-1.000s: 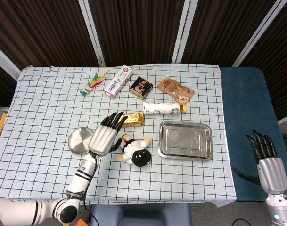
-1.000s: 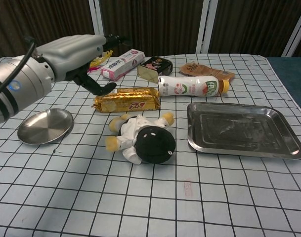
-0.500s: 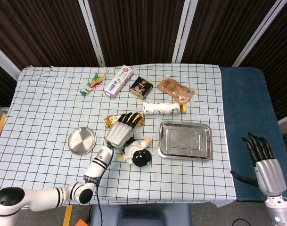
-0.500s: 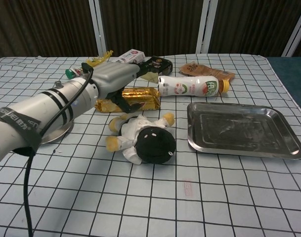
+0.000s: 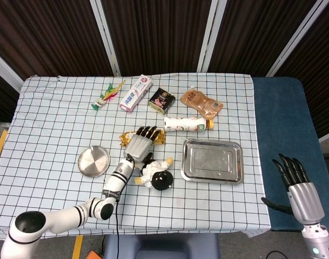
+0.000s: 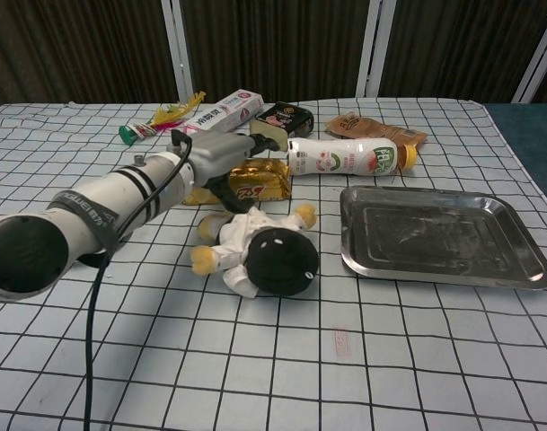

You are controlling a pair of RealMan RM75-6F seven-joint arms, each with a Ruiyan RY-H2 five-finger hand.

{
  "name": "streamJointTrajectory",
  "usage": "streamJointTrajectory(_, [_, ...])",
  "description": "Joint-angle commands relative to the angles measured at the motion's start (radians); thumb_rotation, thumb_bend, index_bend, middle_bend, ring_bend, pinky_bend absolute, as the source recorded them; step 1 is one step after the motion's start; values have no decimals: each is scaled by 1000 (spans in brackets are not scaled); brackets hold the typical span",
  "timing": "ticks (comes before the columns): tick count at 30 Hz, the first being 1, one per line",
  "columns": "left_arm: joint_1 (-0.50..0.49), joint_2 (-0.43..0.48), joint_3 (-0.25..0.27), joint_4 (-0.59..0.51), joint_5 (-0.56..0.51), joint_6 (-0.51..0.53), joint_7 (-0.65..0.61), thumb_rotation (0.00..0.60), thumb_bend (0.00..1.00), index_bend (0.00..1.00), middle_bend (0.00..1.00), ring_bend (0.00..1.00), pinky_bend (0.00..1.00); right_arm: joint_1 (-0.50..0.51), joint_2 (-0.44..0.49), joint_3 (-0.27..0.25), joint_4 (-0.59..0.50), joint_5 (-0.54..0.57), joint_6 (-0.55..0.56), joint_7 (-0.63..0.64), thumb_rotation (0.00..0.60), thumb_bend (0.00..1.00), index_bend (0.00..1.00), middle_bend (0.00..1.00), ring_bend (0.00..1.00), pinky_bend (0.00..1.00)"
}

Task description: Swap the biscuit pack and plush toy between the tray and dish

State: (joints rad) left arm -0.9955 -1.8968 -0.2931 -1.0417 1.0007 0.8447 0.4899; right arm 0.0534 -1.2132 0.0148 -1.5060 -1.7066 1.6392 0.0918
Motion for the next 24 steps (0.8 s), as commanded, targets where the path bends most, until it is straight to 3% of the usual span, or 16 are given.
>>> streamJointTrajectory(1, [-26, -52, -15, 116, 7, -25, -68, 600, 405, 0, 0, 0, 101, 2, 1, -2, 0, 1, -6, -2, 600, 60, 0, 0, 0, 0])
streamJointTrajectory(8, [-37, -99, -11, 244, 61, -33, -180, 600, 412, 0, 13, 10, 105, 10, 0, -5, -2, 7, -29, -7, 600, 60, 0, 0, 0, 0])
streamJointTrajectory(15, [-40, -142, -1, 332, 85, -50, -230, 600, 412, 141, 194, 164, 168, 12, -3, -9, -1, 4, -33, -10, 600, 60, 0, 0, 0, 0])
streamJointTrajectory(24, [-48, -230, 18, 505, 167, 7, -330, 600, 413, 313, 414, 368, 365, 16, 0, -10, -3, 9, -41, -6, 600, 60, 0, 0, 0, 0])
